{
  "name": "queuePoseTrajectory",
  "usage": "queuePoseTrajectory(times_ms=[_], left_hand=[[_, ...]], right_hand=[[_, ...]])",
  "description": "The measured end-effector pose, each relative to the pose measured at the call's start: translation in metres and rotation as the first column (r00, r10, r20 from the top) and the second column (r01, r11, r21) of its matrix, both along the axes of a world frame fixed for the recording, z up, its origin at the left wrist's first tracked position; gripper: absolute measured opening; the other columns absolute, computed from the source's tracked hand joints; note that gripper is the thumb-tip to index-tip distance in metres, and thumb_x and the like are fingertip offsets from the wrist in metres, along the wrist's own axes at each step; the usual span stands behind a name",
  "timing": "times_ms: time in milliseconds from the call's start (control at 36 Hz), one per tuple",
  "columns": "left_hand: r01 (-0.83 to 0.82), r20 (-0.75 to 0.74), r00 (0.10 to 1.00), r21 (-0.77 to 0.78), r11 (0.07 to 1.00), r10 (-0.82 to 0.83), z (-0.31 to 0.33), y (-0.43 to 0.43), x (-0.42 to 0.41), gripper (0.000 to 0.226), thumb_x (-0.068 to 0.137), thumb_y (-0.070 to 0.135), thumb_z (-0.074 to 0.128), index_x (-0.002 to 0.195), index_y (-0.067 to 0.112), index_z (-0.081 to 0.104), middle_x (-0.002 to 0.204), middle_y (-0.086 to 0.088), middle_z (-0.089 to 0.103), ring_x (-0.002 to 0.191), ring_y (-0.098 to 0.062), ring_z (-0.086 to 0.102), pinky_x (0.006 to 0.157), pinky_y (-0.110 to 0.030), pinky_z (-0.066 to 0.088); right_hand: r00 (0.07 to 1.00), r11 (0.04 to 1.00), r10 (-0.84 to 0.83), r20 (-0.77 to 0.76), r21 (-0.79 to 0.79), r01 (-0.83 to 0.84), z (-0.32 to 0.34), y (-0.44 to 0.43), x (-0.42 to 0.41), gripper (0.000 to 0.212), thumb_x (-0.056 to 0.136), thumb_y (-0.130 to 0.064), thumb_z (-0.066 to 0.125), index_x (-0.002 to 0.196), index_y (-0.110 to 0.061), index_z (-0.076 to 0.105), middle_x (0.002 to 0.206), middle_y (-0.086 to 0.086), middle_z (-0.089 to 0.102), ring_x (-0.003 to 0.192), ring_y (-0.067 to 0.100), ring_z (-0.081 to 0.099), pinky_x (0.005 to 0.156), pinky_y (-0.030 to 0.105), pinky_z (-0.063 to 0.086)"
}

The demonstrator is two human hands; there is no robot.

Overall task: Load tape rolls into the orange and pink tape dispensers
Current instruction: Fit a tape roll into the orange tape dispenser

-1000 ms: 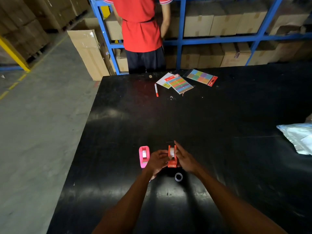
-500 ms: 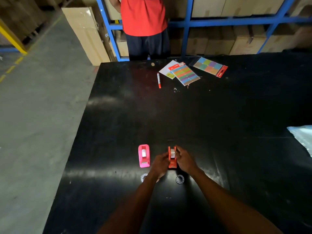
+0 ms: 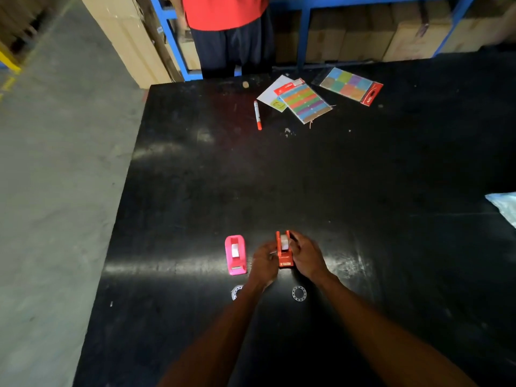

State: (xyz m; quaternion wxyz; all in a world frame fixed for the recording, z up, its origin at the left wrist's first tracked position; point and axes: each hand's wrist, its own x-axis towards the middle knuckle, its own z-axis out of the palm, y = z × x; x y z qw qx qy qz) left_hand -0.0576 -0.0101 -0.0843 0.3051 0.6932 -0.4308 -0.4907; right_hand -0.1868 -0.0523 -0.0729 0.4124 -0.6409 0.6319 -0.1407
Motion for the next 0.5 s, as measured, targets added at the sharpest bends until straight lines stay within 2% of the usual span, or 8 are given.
queuePoseTrajectory(times_ms=[83,167,250,333,417,500], left_hand=[[0.002,0.05,0.999,0.02,1.0,-0.003,-0.022,0.001,0.005,0.035,0.086,0.018,0.055,0.119,0.023,0.064,0.114,-0.002,0.072,0.101,-0.013,0.07,0.09,-0.042,0.058],[0.009,0.094,0.996,0.022,1.0,-0.011,-0.016,-0.001,0.003,0.049,0.086,0.021,0.054,0.134,0.025,0.051,0.13,-0.004,0.062,0.114,-0.017,0.062,0.099,-0.043,0.053],[0.068,0.131,0.989,-0.031,0.997,-0.064,-0.014,0.0,0.007,0.06,0.087,0.015,0.053,0.144,0.028,0.039,0.142,-0.003,0.052,0.128,-0.019,0.051,0.109,-0.042,0.044],[0.132,0.146,0.982,-0.061,0.989,-0.122,-0.02,-0.001,0.015,0.063,0.083,0.025,0.052,0.144,0.034,0.037,0.139,-0.004,0.051,0.126,-0.022,0.053,0.105,-0.045,0.048],[0.187,0.136,0.975,-0.059,0.981,-0.178,-0.013,-0.004,0.017,0.066,0.08,0.033,0.054,0.144,0.035,0.036,0.134,-0.007,0.05,0.114,-0.023,0.061,0.095,-0.041,0.055],[0.221,0.142,0.967,-0.059,0.974,-0.211,-0.006,-0.008,0.016,0.07,0.083,0.01,0.064,0.146,0.023,0.037,0.134,-0.011,0.047,0.106,-0.026,0.063,0.088,-0.039,0.058]], right_hand=[[1.0,0.999,-0.019,0.002,-0.048,0.019,-0.005,0.003,-0.002,0.035,0.102,-0.031,0.043,0.133,-0.02,0.056,0.126,0.006,0.064,0.114,0.022,0.06,0.097,0.036,0.047],[0.999,0.992,-0.027,0.02,-0.126,0.029,-0.002,0.007,-0.006,0.032,0.1,-0.025,0.048,0.131,-0.025,0.053,0.123,0.0,0.058,0.108,0.015,0.058,0.088,0.027,0.044],[0.997,0.979,0.063,0.046,-0.195,-0.053,0.002,0.008,-0.008,0.027,0.097,-0.024,0.051,0.123,-0.033,0.053,0.114,-0.006,0.054,0.096,0.012,0.062,0.08,0.032,0.053],[0.979,0.954,0.204,0.002,-0.226,-0.198,0.006,0.009,-0.011,0.029,0.093,-0.021,0.056,0.119,-0.032,0.055,0.11,-0.01,0.05,0.094,0.008,0.059,0.079,0.029,0.053],[0.961,0.927,0.268,-0.067,-0.254,-0.276,0.007,0.009,-0.015,0.033,0.09,-0.02,0.06,0.121,-0.029,0.056,0.112,-0.01,0.048,0.098,0.006,0.052,0.08,0.025,0.048],[0.956,0.917,0.274,-0.102,-0.27,-0.292,0.006,0.006,-0.015,0.026,0.093,-0.022,0.058,0.118,-0.027,0.057,0.11,-0.006,0.05,0.097,0.011,0.054,0.079,0.028,0.049]])
